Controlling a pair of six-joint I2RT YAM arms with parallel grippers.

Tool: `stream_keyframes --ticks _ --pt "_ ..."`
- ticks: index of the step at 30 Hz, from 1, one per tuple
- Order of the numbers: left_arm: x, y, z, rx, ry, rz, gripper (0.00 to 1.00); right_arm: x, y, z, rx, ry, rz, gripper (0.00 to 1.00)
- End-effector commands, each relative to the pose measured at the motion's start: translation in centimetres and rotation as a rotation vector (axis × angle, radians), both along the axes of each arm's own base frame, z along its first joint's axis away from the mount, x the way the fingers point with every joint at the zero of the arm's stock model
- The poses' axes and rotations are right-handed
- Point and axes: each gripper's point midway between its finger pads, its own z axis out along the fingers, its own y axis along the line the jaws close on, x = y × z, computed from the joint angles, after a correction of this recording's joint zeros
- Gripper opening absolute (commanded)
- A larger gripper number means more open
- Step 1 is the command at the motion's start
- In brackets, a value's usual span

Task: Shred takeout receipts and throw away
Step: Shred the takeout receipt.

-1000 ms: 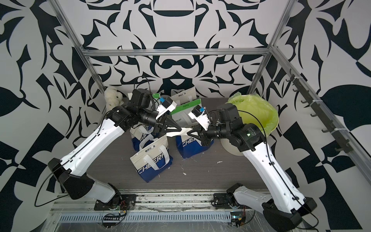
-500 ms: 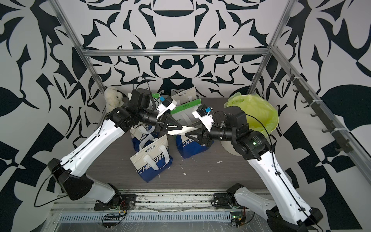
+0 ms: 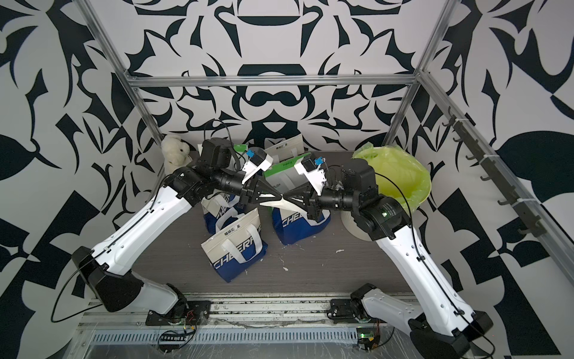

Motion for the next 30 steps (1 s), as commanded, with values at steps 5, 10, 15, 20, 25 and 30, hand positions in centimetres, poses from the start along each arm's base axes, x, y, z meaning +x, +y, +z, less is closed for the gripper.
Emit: stream_keyframes --ticks 5,10,15,20,25,30 --pt "1.5 0.6 1.3 -0.055 -0.150 0.148 0.00 1.5 -0.1 0.3 0.016 0.053 -0.089 0.00" --pt "2.4 0.9 2.6 -0.134 -0.272 0.274 0.00 4.0 -0.7 -3.0 -0.026 0.172 -0.231 0.00" --pt "0.5 1.2 4.0 -0.204 -0.334 0.272 0.00 6.2 -0.9 -5.7 -0.069 0.250 -0.330 0.00" --pt "-0.6 1.5 4.3 -0.223 -0.353 0.271 0.00 7.6 -0.7 -6.9 -0.104 0.294 -0.366 0.00" --pt "-1.4 2.4 5.1 -0.263 -0.387 0.298 0.00 9.1 -1.5 -7.4 -0.158 0.289 -0.444 0.00" --pt "-1.3 3.6 5.8 -0.276 -0.422 0.363 0.00 10.5 -4.1 -5.9 -0.241 0.218 -0.566 0.00"
